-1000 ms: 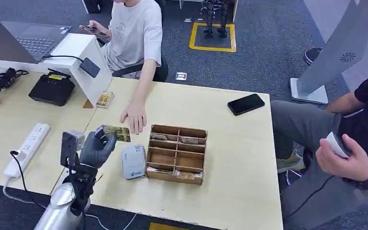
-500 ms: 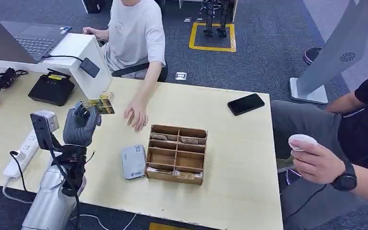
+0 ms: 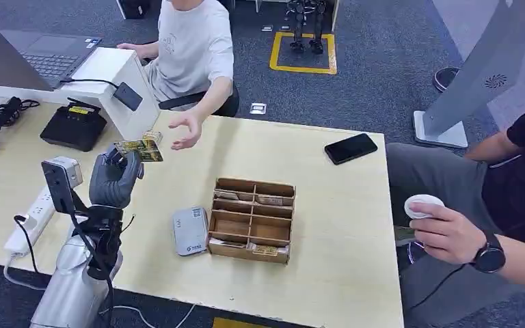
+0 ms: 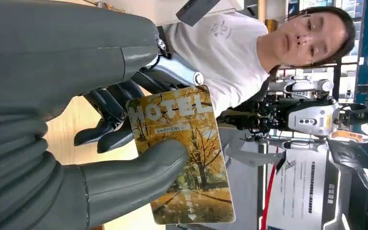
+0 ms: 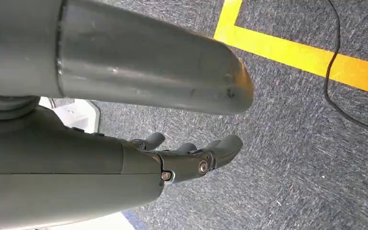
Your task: Pass the card to the sensor for recognition and then transmit it.
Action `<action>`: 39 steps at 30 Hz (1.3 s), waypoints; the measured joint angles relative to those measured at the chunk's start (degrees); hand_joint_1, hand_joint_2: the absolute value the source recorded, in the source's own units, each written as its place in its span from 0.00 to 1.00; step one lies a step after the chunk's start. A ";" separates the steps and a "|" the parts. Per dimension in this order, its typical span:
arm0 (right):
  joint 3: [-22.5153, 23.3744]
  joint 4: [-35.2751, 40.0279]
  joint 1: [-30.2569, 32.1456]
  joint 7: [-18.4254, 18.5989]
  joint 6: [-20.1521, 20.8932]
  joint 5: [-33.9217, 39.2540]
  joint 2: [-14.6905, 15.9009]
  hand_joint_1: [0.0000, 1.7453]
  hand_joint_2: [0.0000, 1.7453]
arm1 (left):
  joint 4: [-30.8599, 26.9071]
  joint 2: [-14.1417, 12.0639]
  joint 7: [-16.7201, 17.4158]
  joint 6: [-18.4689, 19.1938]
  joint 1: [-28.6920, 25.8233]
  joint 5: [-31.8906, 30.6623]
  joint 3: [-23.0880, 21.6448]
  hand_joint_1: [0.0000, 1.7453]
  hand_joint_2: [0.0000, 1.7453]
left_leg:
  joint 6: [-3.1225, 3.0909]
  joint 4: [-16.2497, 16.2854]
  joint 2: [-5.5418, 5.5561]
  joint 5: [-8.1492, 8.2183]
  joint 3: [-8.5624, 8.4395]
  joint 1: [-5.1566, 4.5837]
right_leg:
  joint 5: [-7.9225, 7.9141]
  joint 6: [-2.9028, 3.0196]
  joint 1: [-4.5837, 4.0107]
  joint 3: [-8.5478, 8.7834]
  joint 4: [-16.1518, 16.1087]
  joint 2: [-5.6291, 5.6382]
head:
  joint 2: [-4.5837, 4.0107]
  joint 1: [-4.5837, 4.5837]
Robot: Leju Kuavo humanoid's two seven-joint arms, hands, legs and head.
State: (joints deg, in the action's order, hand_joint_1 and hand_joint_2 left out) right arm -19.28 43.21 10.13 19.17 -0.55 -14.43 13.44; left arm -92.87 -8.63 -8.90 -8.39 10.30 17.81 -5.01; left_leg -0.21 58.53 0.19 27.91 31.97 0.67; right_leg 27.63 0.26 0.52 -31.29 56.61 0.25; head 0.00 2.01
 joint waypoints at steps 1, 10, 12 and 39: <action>0.00 0.00 -0.01 0.00 0.00 0.00 0.00 0.00 0.00 | -0.02 0.00 0.00 0.00 0.00 0.00 0.00 1.00 1.00 | 0.00 0.00 0.00 0.00 0.00 0.00 | 0.00 0.00 0.00 0.00 0.00 0.00 | 0.00 -0.02; -0.61 -0.24 -0.38 -0.54 1.10 -0.67 0.04 0.00 0.00 | 1.29 -2.68 3.38 -5.19 2.12 -6.55 -0.71 1.00 1.00 | 0.03 0.00 0.01 -0.03 0.08 0.09 | -0.01 0.01 -0.05 -0.06 0.01 -0.01 | 0.00 -0.11; -2.08 -0.98 -1.72 -1.42 2.38 -1.03 0.42 0.00 0.00 | 7.25 -10.02 4.56 -18.17 7.49 -23.14 -2.82 1.00 1.00 | 0.28 0.00 -0.30 -0.17 0.15 0.27 | -0.30 0.37 -0.20 -0.35 0.03 0.28 | 0.00 -0.26; -6.10 -2.99 -3.07 -2.38 2.27 -0.31 1.33 0.00 0.00 | 20.13 -19.19 2.36 -28.85 15.49 -79.52 -4.50 1.00 1.00 | 0.22 -0.02 -0.36 -0.28 0.40 0.12 | -0.38 0.30 -0.14 -0.60 0.12 0.37 | 0.00 0.33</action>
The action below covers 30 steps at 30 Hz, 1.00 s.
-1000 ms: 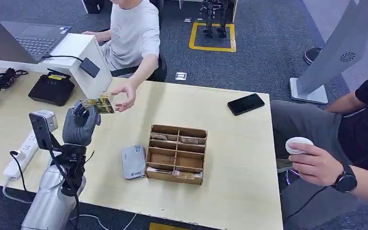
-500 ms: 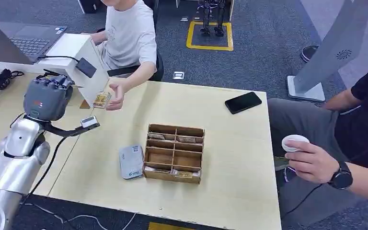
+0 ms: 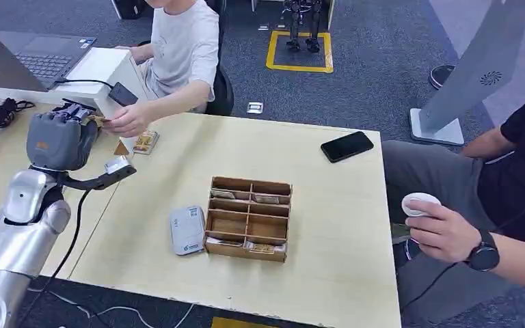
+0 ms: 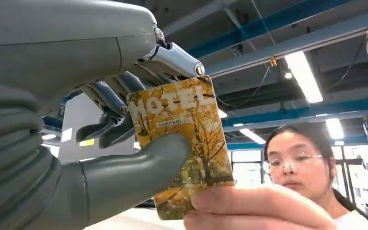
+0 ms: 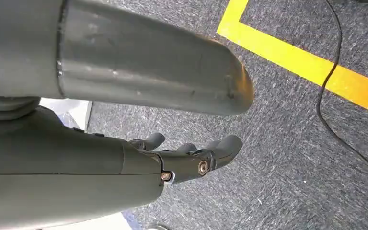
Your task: Pass the card to the sensor for recognition and then transmit it.
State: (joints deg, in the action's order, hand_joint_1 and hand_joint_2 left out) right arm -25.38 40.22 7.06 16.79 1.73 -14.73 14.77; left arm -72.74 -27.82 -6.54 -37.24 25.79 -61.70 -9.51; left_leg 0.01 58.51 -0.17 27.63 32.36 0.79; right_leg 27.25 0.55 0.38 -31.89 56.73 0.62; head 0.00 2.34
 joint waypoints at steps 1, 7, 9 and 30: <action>-0.04 0.00 0.00 0.00 0.00 0.02 0.02 0.00 0.00 | 0.00 -0.02 0.02 0.04 0.00 0.00 -0.02 1.00 1.00 | 0.00 0.00 0.00 0.00 0.00 0.00 | 0.00 0.00 0.00 0.00 0.00 0.00 | 0.00 -0.02; -0.44 0.00 0.01 0.20 -0.20 0.86 0.24 0.00 0.00 | 0.02 0.00 -0.79 1.42 -0.09 3.02 -0.28 0.00 1.00 | 0.00 0.00 -0.01 0.00 0.01 0.00 | 0.00 0.00 0.00 -0.01 0.00 0.02 | 0.00 -0.04; -0.52 0.00 -0.02 0.39 -0.26 1.03 0.26 0.00 0.00 | 0.02 0.04 -1.46 1.73 -0.16 4.85 -0.28 0.00 1.00 | 0.00 0.00 0.00 0.00 0.02 0.00 | 0.00 0.00 0.00 -0.01 0.00 0.00 | 0.00 -0.02; -1.42 0.48 0.38 1.69 -1.42 2.78 0.59 0.00 0.00 | -2.46 2.47 -4.42 12.75 -1.11 26.48 0.00 0.00 0.00 | 0.00 0.01 0.08 0.00 0.04 -0.01 | 0.00 0.00 0.01 0.00 -0.01 -0.08 | 0.00 -0.02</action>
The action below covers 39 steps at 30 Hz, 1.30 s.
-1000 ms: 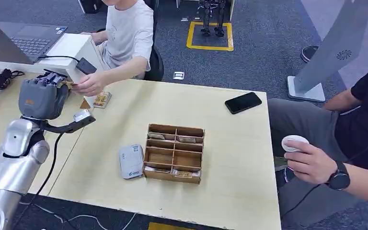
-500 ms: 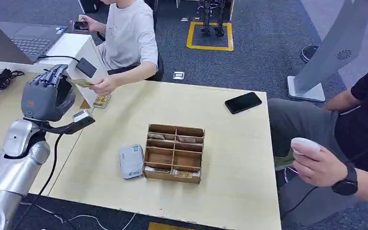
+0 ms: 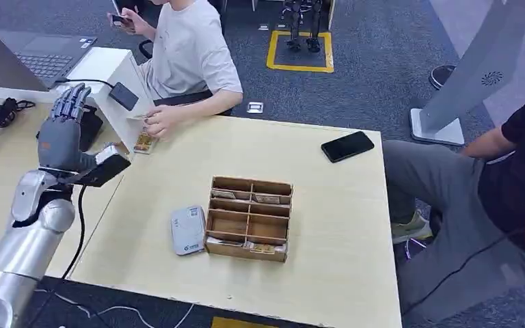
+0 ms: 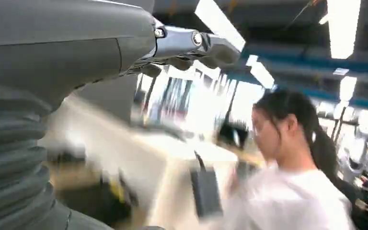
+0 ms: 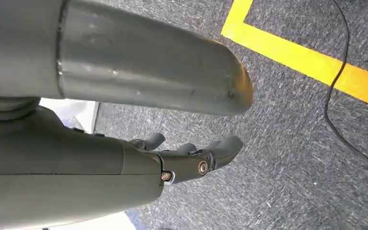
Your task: Pass the card to the sensor for recognition and then transmit it.
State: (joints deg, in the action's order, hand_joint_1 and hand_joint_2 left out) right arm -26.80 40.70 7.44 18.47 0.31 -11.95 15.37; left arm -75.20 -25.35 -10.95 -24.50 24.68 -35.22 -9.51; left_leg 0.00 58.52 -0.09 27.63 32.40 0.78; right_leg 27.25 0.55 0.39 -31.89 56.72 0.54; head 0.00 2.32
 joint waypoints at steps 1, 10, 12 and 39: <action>0.00 0.39 0.23 0.39 -0.26 0.39 0.00 0.00 0.00 | -1.08 0.68 -0.44 3.07 -0.44 4.70 0.20 0.00 1.00 | 0.00 0.00 0.01 0.00 0.02 0.00 | 0.00 0.00 0.00 0.00 0.00 -0.01 | 0.00 -0.02; 1.64 2.34 3.63 1.37 -1.42 2.45 0.44 0.00 0.00 | -22.22 0.19 -10.84 21.90 -13.66 18.41 1.53 0.00 1.00 | -0.02 0.00 -0.09 0.09 0.09 -0.01 | 0.12 -0.12 0.01 -0.09 -0.03 0.09 | 0.00 0.00; 2.21 2.34 3.88 1.27 -1.75 2.56 0.44 0.00 0.00 | -26.24 0.21 -12.71 22.71 -16.87 20.33 2.03 0.00 1.00 | 0.00 0.00 -0.08 0.11 0.11 -0.01 | 0.13 -0.14 0.01 -0.09 -0.03 0.08 | 0.00 0.00; 5.31 5.31 5.94 2.07 -1.84 1.66 0.42 0.00 0.00 | -34.03 -3.11 -15.69 20.08 -33.11 1.80 0.39 0.00 1.00 | -0.01 -0.01 0.05 0.10 0.08 -0.02 | 0.13 -0.16 0.03 -0.04 -0.04 -0.06 | 0.00 0.00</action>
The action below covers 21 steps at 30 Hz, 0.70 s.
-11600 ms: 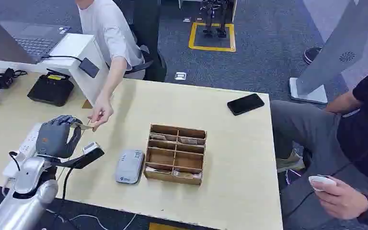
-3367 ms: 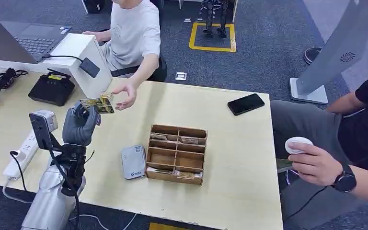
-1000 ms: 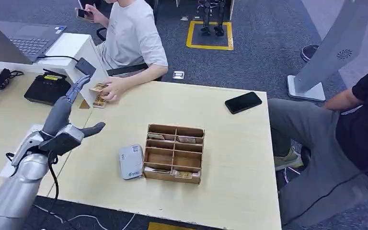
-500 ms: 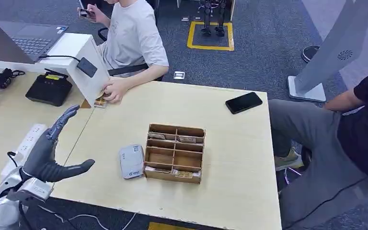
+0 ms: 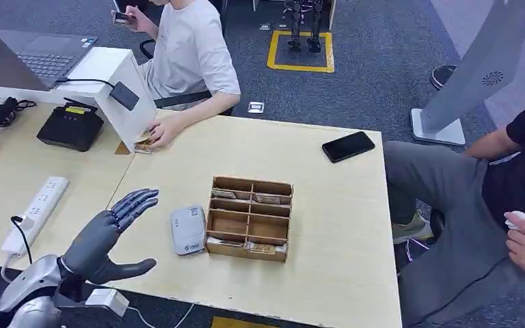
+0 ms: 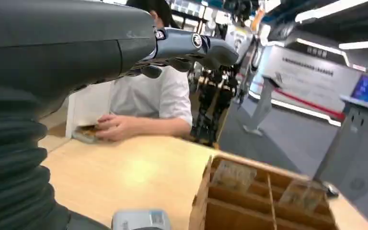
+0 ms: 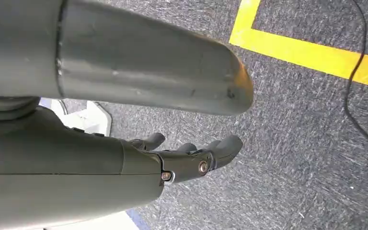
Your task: Pass the card to the sensor for recognition and then transmit it.
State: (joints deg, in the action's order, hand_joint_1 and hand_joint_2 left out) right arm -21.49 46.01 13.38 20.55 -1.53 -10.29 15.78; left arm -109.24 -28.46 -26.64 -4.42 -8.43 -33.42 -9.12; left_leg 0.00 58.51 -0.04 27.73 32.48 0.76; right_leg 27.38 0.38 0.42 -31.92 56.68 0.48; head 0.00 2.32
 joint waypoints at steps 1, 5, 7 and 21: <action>0.02 0.09 0.00 0.00 0.06 -0.06 0.00 0.00 0.00 | 0.60 -0.41 0.09 -0.52 0.05 -0.78 -1.23 0.00 1.00 | 0.00 0.00 0.00 0.00 0.00 0.00 | 0.00 0.00 0.00 0.00 0.00 0.01 | 0.00 0.00; 0.02 0.15 0.03 0.00 0.15 -0.33 0.00 0.00 0.00 | 2.12 -0.89 -0.31 -2.91 0.02 -2.25 -4.27 0.00 1.00 | 0.00 0.00 0.00 0.00 0.01 0.01 | 0.00 0.00 -0.01 -0.01 0.00 0.02 | 0.00 0.00; 0.04 0.24 0.02 0.00 0.15 -0.35 0.00 0.00 0.00 | 2.60 -1.24 -0.35 -3.04 0.00 -2.40 -5.18 0.00 1.00 | 0.00 0.00 0.00 0.00 0.01 0.01 | 0.00 0.00 -0.01 -0.01 0.00 0.02 | 0.00 0.02; 0.02 0.22 -0.46 0.00 0.42 -0.55 -0.13 0.00 0.00 | 6.40 -1.94 3.59 -6.82 0.03 -9.29 -11.76 0.00 1.00 | 0.00 0.00 0.00 0.00 0.01 0.00 | 0.00 -0.01 0.00 0.01 0.00 0.00 | 0.00 0.00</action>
State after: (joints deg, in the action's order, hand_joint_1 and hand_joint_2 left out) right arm -21.46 46.23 12.91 20.55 -1.11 -10.84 15.65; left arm -102.84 -30.40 -23.06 -11.24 -8.41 -42.71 -20.88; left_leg 0.00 58.51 -0.04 27.73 32.49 0.76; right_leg 27.38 0.38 0.42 -31.92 56.68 0.48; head 0.00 2.32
